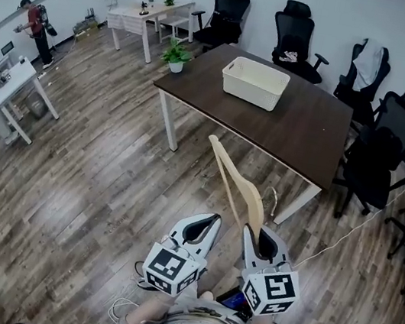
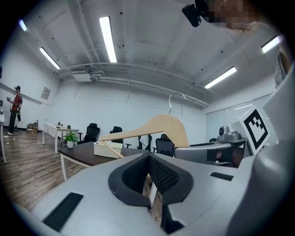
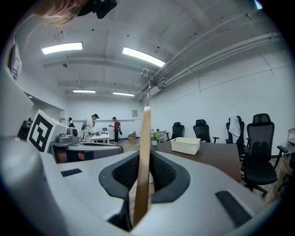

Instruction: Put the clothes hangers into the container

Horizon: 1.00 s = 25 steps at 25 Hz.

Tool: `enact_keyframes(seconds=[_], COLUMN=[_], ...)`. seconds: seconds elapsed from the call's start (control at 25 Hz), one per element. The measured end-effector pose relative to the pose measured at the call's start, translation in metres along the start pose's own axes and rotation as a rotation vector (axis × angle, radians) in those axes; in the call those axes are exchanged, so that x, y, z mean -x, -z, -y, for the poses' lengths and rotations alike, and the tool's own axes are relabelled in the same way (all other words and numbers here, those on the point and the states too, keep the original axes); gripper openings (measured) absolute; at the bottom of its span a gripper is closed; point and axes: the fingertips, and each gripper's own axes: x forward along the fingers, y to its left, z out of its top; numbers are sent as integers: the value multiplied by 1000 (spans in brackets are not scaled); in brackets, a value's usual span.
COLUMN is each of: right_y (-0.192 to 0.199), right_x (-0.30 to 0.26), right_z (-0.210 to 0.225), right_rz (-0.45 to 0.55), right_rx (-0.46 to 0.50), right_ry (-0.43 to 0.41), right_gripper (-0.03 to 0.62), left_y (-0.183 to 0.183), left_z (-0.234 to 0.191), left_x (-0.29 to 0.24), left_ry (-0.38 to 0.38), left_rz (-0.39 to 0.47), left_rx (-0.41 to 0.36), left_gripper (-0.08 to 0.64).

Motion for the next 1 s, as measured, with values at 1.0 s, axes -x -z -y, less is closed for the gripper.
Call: enact_keyframes(seconds=[1.0], right_y=[-18], right_x=[-170], right_z=[-6], right_rz=[-4], right_rx=[-22], right_ry=[37], right_gripper=[60], left_y=[-15], left_z=[-164], left_x=[-63], left_ry=[54], left_rz=[-26], left_rx=[-3], left_gripper=[11])
